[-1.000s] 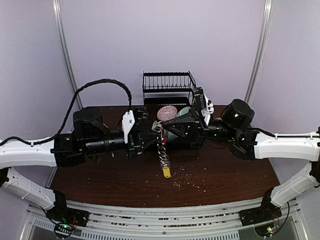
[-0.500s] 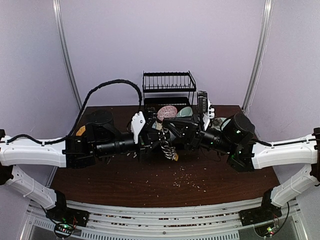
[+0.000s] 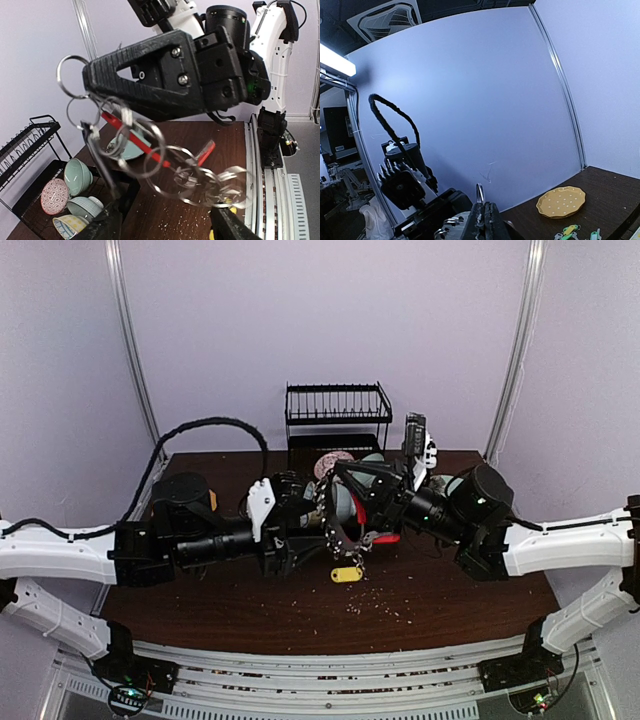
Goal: Put the keys on the keyring
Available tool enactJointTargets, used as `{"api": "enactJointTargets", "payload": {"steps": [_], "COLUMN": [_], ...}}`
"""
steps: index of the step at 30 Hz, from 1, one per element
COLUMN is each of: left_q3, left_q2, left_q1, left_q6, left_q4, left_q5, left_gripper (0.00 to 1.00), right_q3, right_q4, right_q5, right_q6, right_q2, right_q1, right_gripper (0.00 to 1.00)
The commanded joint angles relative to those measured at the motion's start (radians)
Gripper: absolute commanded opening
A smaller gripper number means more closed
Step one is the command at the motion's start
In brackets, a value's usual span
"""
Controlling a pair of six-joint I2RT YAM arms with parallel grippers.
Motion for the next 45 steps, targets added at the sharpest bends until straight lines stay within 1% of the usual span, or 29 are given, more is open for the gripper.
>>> {"api": "enactJointTargets", "payload": {"steps": [1,3,6,7,9,11,13,16,18,19,21,23,25,27,29,31,32,36,38,41,43,45], "left_q3": [-0.061,-0.083,-0.077,-0.071,-0.055,-0.048,-0.056,-0.038,-0.017,-0.011,-0.005,-0.003,0.0,0.009,0.01,0.009,0.009,0.03,0.04,0.031,0.052,0.078], "left_q2": [-0.129,-0.184,-0.211,-0.207,-0.177,-0.129,-0.092,-0.037,-0.005,0.009,0.027,0.032,0.035,0.051,0.069,0.088,0.096,0.12,0.124,0.128,0.152,0.18], "left_q1": [-0.006,-0.005,-0.004,-0.004,-0.004,-0.003,-0.003,-0.005,-0.006,-0.005,-0.005,-0.005,-0.005,-0.005,-0.005,-0.005,-0.005,-0.005,-0.003,0.005,0.014,0.015], "left_q6": [0.039,0.033,0.018,-0.002,-0.063,-0.111,-0.151,-0.159,-0.161,-0.159,-0.158,-0.159,-0.163,-0.164,-0.166,-0.168,-0.165,-0.136,-0.112,-0.098,-0.108,-0.116], "left_q4": [-0.016,-0.026,-0.051,-0.044,-0.011,0.044,0.123,0.182,0.19,0.203,0.221,0.223,0.209,0.194,0.199,0.215,0.223,0.209,0.202,0.222,0.197,0.172], "left_q5": [0.025,0.003,-0.018,-0.036,-0.08,-0.072,-0.053,-0.019,-0.024,-0.018,-0.014,-0.045,-0.065,-0.042,-0.01,-0.011,-0.034,-0.205,-0.26,-0.268,-0.256,-0.229], "left_gripper": [0.69,0.72,0.73,0.72,0.65,0.58,0.54,0.53,0.57,0.58,0.57,0.56,0.56,0.55,0.56,0.59,0.6,0.59,0.6,0.64,0.64,0.58], "right_q3": [-0.004,-0.006,-0.009,-0.01,-0.008,-0.005,-0.004,0.012,0.017,0.016,0.003,0.002,0.013,0.006,0.006,0.017,0.022,0.032,0.035,0.038,0.038,0.042], "right_q4": [-0.053,-0.119,-0.184,-0.209,-0.241,-0.264,-0.268,-0.314,-0.331,-0.331,-0.3,-0.302,-0.354,-0.358,-0.362,-0.372,-0.365,-0.354,-0.353,-0.349,-0.338,-0.339], "right_q5": [-0.054,-0.031,0.03,0.059,0.147,0.215,0.257,0.336,0.378,0.382,0.335,0.336,0.422,0.484,0.542,0.554,0.545,0.513,0.504,0.484,0.469,0.468], "right_q6": [-0.081,-0.118,-0.165,-0.17,-0.169,-0.169,-0.169,-0.176,-0.19,-0.195,-0.209,-0.209,-0.194,-0.189,-0.171,-0.173,-0.18,-0.202,-0.206,-0.213,-0.212,-0.211], "right_q2": [-0.063,-0.084,-0.116,-0.126,-0.135,-0.137,-0.135,-0.13,-0.13,-0.129,-0.128,-0.134,-0.144,-0.156,-0.162,-0.16,-0.157,-0.145,-0.143,-0.145,-0.145,-0.143], "right_q1": [-0.019,-0.02,-0.017,-0.018,-0.011,0.002,0.02,0.047,0.069,0.076,0.081,0.079,0.081,0.081,0.081,0.084,0.088,0.103,0.104,0.107,0.106,0.109], "right_gripper": [0.0,0.0,0.0,0.0,0.0,0.0,0.0,0.0,0.0,0.0,0.0,0.0,0.0,0.0,0.0,0.0,0.0,0.0,0.0,0.0,0.0,0.0]}}
